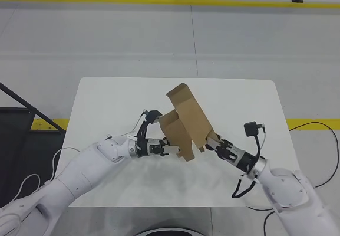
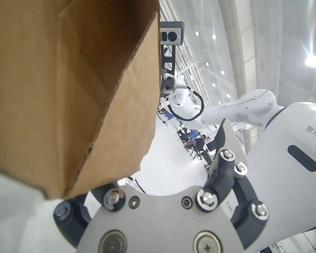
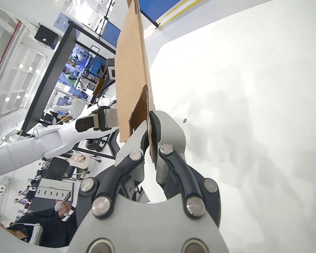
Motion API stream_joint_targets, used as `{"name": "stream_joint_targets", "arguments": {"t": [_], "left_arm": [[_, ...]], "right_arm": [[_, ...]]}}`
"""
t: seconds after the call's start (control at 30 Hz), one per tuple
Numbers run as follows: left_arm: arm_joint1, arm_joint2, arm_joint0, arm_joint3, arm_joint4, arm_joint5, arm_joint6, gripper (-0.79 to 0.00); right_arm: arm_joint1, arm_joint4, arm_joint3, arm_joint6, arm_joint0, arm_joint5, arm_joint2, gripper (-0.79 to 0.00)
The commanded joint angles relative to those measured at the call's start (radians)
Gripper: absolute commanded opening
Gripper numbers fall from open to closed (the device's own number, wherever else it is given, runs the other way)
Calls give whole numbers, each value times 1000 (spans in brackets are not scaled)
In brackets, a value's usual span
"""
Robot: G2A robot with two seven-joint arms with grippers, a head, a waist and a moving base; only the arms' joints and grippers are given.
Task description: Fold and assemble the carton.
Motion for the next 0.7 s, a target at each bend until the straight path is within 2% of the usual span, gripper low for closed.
{"name": "stream_joint_targets", "arguments": {"t": [0.0, 0.4, 0.67], "left_arm": [[0, -9, 5, 0, 3, 0, 0, 0], [-7, -17, 15, 19, -19, 0, 0, 0], [-9, -35, 29, 16, -45, 0, 0, 0]], "right_arm": [[0, 22, 5, 6, 1, -7, 9, -785], [-3, 7, -10, -78, -56, -26, 80, -785], [-8, -123, -44, -162, -90, 25, 88, -785]]}}
